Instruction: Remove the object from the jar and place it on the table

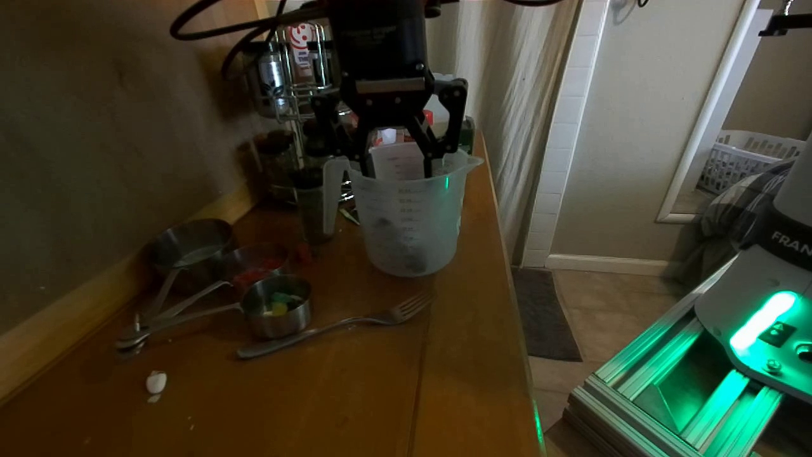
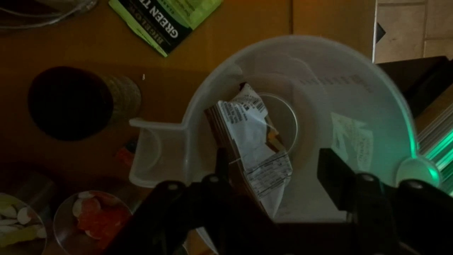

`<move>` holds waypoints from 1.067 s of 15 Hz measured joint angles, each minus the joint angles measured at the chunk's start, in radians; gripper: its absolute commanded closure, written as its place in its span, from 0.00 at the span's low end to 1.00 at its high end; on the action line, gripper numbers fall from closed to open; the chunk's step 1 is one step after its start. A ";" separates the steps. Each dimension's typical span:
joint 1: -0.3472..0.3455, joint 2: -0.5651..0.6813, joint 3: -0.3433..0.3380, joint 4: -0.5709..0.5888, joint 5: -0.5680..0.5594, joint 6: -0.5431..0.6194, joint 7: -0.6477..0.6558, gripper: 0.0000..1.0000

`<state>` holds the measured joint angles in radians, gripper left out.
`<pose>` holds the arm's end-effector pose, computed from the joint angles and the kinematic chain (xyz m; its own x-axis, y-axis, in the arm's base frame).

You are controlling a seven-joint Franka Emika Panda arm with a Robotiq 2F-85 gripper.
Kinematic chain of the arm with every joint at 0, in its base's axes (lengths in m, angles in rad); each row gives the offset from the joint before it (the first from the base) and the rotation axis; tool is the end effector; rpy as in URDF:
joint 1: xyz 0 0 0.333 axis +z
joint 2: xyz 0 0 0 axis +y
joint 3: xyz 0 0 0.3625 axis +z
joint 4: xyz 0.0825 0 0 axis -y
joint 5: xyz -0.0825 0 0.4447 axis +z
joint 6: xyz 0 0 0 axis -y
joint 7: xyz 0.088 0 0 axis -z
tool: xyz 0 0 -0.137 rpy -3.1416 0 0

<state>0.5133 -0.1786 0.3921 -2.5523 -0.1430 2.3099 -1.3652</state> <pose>0.2952 0.3580 0.2941 -0.7037 0.6875 -0.1791 0.7047 0.7076 -0.0526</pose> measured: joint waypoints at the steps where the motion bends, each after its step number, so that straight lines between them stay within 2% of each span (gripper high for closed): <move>1: -0.004 0.000 0.000 0.000 -0.018 0.002 0.002 0.46; 2: -0.008 0.000 -0.001 0.000 -0.032 0.013 0.002 0.49; 7: -0.026 0.001 -0.011 -0.017 -0.045 0.130 0.002 0.37; 10: -0.034 0.002 -0.019 -0.043 -0.045 0.184 0.002 0.38; 12: -0.038 0.005 -0.028 -0.066 -0.045 0.214 0.002 0.43; 13: -0.040 0.008 -0.033 -0.077 -0.045 0.227 0.002 0.53; 14: -0.041 0.013 -0.039 -0.089 -0.044 0.243 0.001 0.66; 16: -0.046 0.031 -0.048 -0.105 -0.044 0.272 0.000 0.81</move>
<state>0.4671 -0.1477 0.3436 -2.6577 -0.1866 2.5823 -1.3654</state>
